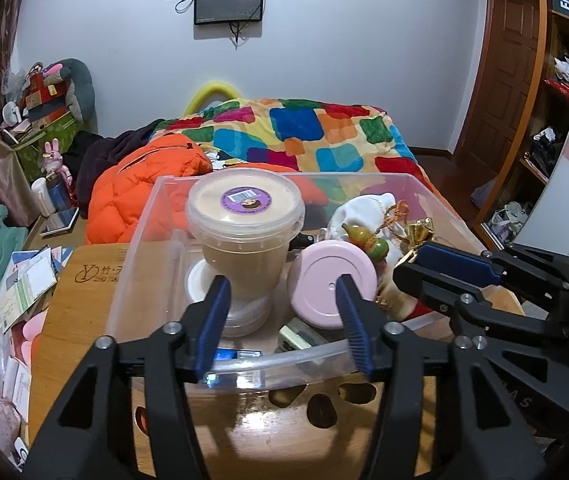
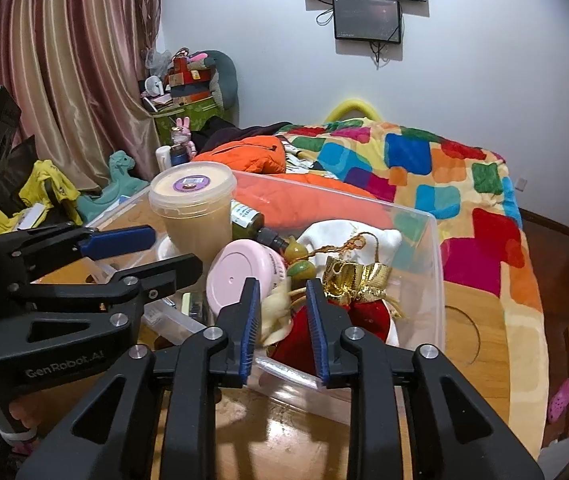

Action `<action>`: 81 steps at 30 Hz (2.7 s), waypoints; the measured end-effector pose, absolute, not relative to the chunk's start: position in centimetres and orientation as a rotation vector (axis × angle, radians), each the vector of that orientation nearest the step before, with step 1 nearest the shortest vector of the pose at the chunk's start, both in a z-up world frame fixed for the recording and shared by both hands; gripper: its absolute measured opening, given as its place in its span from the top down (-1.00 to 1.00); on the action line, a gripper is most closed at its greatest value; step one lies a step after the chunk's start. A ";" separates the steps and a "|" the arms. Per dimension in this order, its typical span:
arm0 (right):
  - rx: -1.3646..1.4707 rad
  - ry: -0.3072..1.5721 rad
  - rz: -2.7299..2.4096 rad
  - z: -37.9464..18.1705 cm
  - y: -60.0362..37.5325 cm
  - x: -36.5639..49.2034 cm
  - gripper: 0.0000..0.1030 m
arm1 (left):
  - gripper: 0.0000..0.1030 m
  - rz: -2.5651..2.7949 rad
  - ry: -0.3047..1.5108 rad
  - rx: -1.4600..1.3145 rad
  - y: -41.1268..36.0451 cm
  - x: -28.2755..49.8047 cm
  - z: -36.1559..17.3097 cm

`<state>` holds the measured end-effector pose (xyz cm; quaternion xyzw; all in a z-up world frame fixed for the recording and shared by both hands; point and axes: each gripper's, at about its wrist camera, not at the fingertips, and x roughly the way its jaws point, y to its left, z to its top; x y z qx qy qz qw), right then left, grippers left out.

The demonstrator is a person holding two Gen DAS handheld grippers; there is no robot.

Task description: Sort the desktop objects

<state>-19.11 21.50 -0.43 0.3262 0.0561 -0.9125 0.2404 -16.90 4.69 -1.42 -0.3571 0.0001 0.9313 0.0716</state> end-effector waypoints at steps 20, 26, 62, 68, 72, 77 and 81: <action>0.831 0.115 -2.544 1.6 22.5 -16.8 0.03 | -0.56 2.840 -0.001 -1.055 3.7 -15.4 -0.7; 0.829 0.098 -2.589 2.2 23.2 -16.2 -0.34 | -0.82 2.862 -0.003 -1.008 3.3 -14.1 0.3; 0.824 0.001 -2.756 3.3 25.1 -7.8 -0.99 | -0.95 2.959 -0.007 -0.868 2.0 -5.5 2.5; 0.796 0.007 -2.775 3.5 25.2 -6.2 -0.99 | -0.96 2.966 0.010 -0.832 2.5 -3.9 2.6; 0.772 0.040 -2.788 3.6 24.9 -5.1 -0.99 | -0.96 2.951 0.015 -0.821 2.9 -3.2 2.4; 0.754 0.066 -2.792 3.5 24.7 -4.2 -0.99 | -0.96 2.961 0.018 -0.805 3.2 -2.4 2.2; 0.748 0.086 -2.792 3.3 24.6 -3.8 -0.99 | -0.96 2.959 0.016 -0.793 3.5 -2.1 2.0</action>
